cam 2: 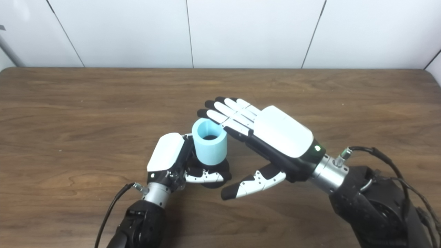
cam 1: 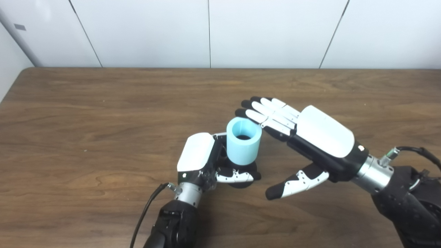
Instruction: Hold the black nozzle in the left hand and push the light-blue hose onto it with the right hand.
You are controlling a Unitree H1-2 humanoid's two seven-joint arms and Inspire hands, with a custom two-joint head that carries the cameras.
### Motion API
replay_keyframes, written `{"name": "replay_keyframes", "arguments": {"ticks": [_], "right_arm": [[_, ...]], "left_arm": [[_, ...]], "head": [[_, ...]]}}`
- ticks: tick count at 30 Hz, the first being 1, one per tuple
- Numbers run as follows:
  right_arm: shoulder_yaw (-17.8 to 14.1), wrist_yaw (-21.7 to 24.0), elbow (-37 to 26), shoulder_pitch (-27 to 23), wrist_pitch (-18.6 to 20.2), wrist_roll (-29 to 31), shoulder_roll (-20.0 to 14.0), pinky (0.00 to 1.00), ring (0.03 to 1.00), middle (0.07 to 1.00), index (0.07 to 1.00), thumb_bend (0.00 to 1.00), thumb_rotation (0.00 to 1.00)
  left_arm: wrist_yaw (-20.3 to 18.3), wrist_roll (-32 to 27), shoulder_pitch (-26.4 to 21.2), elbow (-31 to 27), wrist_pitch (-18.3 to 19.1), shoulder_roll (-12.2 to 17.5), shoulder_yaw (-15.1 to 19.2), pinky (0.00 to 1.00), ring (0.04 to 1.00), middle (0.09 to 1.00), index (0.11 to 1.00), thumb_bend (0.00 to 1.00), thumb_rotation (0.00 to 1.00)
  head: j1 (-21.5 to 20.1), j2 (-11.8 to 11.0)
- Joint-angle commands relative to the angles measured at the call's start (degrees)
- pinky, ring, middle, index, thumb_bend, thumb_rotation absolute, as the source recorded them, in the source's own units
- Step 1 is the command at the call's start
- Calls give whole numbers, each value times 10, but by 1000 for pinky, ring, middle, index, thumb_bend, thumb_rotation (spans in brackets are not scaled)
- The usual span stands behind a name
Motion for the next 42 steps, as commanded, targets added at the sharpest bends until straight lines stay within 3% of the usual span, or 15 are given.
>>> {"name": "replay_keyframes", "arguments": {"ticks": [1,11,23,34,42], "right_arm": [[1,0,-19,-17,-18,-7,-2,970,1000,995,941,589,1000],[15,36,-23,-27,-21,-37,-2,986,994,962,924,602,1000],[23,63,-14,-16,-17,-88,7,999,1000,987,945,602,1000],[25,55,8,0,-23,-86,2,981,999,966,926,603,1000],[31,44,16,10,-30,-79,-3,941,965,941,902,597,1000]], "left_arm": [[-11,-1,6,-5,9,-2,1,437,493,465,500,521,0],[-13,5,6,-6,13,-5,0,431,488,460,503,521,0],[-15,8,7,-10,14,-6,-4,442,496,464,501,521,0],[-14,7,6,-13,12,-4,-5,382,442,410,513,516,0],[-21,11,6,-16,15,-2,-3,420,470,424,512,518,0]], "head": [[0,0],[-1,4],[0,5],[-1,9],[-2,9]]}}
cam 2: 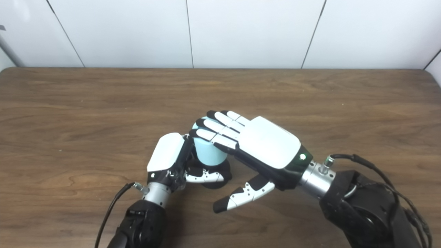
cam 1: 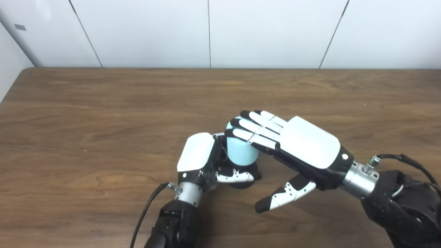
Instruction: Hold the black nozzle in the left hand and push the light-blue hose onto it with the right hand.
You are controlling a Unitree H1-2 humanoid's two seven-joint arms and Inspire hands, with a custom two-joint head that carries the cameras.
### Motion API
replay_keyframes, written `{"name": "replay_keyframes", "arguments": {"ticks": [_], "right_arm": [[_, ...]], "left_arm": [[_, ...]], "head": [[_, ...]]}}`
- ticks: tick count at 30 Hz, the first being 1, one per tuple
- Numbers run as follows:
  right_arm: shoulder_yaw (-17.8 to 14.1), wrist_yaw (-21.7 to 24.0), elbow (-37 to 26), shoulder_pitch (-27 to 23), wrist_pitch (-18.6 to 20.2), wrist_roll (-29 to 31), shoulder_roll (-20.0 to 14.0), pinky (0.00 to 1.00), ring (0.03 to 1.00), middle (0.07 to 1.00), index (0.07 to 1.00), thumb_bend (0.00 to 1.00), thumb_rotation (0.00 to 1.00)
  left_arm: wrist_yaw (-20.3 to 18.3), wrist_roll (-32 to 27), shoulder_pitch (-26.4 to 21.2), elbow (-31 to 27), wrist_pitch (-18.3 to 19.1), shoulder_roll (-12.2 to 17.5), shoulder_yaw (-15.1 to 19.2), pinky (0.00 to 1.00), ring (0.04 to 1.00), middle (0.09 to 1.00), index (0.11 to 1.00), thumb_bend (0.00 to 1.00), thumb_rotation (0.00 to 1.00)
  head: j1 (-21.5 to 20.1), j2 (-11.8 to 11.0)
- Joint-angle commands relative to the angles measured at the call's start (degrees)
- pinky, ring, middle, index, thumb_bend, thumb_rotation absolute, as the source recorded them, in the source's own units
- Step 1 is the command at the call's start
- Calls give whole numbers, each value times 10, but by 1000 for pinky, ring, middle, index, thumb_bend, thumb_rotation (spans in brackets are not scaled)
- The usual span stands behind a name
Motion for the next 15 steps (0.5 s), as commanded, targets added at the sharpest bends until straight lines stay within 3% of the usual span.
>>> {"name": "replay_keyframes", "arguments": {"ticks": [1,7,15], "right_arm": [[5,13,10,8,-4,-1,-14,941,963,940,902,598,1000],[7,11,14,24,-4,-3,-17,988,975,958,913,601,1000],[18,2,24,40,-8,-14,-16,964,967,950,912,611,1000]], "left_arm": [[-8,7,5,-7,7,1,-1,424,473,428,512,518,0],[-8,4,5,-7,4,2,1,436,487,456,503,521,0],[-9,9,3,-7,4,4,0,428,488,465,503,521,0]], "head": [[0,1],[1,1],[-1,1]]}}
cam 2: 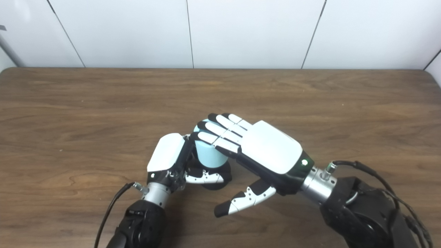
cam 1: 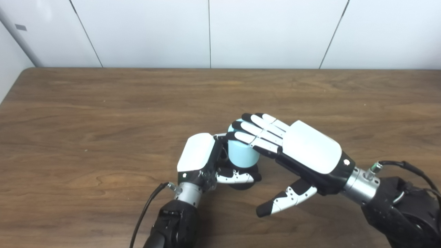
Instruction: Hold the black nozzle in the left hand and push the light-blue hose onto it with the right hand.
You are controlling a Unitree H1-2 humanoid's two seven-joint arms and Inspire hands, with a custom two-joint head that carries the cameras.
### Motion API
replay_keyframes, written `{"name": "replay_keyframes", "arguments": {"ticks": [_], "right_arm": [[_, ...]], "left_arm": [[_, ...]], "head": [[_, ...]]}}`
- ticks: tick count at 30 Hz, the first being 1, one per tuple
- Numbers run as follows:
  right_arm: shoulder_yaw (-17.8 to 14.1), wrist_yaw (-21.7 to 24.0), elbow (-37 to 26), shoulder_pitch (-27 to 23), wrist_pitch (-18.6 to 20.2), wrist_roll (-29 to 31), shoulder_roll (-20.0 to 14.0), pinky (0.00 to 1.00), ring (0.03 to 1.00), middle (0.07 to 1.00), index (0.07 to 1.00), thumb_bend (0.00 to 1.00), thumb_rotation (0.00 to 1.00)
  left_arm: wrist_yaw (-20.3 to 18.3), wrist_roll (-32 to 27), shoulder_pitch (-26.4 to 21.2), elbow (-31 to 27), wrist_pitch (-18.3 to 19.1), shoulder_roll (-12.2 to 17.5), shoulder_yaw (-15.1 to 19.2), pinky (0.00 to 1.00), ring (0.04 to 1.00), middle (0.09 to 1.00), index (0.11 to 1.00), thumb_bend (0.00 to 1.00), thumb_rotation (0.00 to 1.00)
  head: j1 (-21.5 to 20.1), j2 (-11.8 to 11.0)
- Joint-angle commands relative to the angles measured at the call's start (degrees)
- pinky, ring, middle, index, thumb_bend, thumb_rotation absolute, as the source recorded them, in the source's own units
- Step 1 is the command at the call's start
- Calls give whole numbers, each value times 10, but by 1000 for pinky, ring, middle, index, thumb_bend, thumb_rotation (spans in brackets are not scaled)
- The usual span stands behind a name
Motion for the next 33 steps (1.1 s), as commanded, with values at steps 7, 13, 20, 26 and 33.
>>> {"name": "replay_keyframes", "arguments": {"ticks": [7,13,20,26,33], "right_arm": [[15,12,30,24,-3,-17,-17,953,969,952,914,591,1000],[19,-6,42,31,-9,-17,-20,951,974,947,910,580,1000],[21,-14,49,32,-10,-16,-21,948,973,945,911,580,1000],[22,-15,50,31,-12,-17,-23,930,964,940,915,587,1000],[23,-9,48,29,-8,-15,-25,931,962,936,912,587,1000]], "left_arm": [[-10,9,2,-6,8,0,0,430,487,463,502,521,0],[-15,9,1,-9,10,1,-1,444,495,477,495,521,0],[-16,9,1,-11,10,1,-1,446,496,474,497,521,0],[-20,11,0,-12,13,2,-2,454,505,480,495,521,0],[-20,10,-1,-12,14,2,-3,438,492,467,501,521,0]], "head": [[0,0],[1,3],[1,4],[0,4],[0,4]]}}
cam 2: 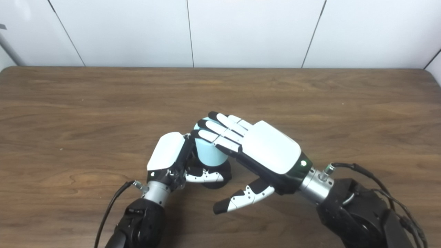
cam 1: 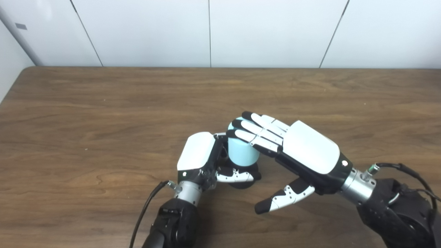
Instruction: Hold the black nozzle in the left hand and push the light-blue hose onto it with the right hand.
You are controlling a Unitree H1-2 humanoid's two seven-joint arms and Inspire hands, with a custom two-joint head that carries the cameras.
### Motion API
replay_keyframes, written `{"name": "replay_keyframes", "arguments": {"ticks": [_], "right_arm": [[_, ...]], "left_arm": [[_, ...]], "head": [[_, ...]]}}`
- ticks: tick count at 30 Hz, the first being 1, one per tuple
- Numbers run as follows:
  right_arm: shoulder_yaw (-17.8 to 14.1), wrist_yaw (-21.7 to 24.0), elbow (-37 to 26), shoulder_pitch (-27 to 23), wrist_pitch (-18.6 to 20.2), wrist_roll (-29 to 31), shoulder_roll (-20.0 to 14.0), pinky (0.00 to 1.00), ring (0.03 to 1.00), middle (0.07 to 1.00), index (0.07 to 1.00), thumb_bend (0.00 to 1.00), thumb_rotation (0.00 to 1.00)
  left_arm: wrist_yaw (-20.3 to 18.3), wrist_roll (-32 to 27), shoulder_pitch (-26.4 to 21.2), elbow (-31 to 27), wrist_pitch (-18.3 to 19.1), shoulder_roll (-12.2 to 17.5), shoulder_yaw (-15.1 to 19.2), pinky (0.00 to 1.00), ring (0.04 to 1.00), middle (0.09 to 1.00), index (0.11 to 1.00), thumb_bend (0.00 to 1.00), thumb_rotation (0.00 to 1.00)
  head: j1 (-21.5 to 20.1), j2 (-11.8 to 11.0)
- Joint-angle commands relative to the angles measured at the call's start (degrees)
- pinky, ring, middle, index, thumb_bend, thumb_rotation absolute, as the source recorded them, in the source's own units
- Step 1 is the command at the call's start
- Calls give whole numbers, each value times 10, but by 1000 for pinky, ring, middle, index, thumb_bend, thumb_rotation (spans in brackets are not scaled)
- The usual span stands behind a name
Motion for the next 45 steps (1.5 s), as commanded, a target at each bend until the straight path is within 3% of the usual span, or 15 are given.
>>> {"name": "replay_keyframes", "arguments": {"ticks": [1,45], "right_arm": [[11,44,21,17,8,-12,-24,934,960,934,911,585,1000],[28,32,39,28,11,-27,-22,908,949,934,900,599,1000]], "left_arm": [[-10,8,-1,-8,3,2,-2,438,492,470,500,521,0],[-22,10,-2,-11,6,3,1,414,479,447,507,520,0]], "head": [[0,1],[-1,4]]}}
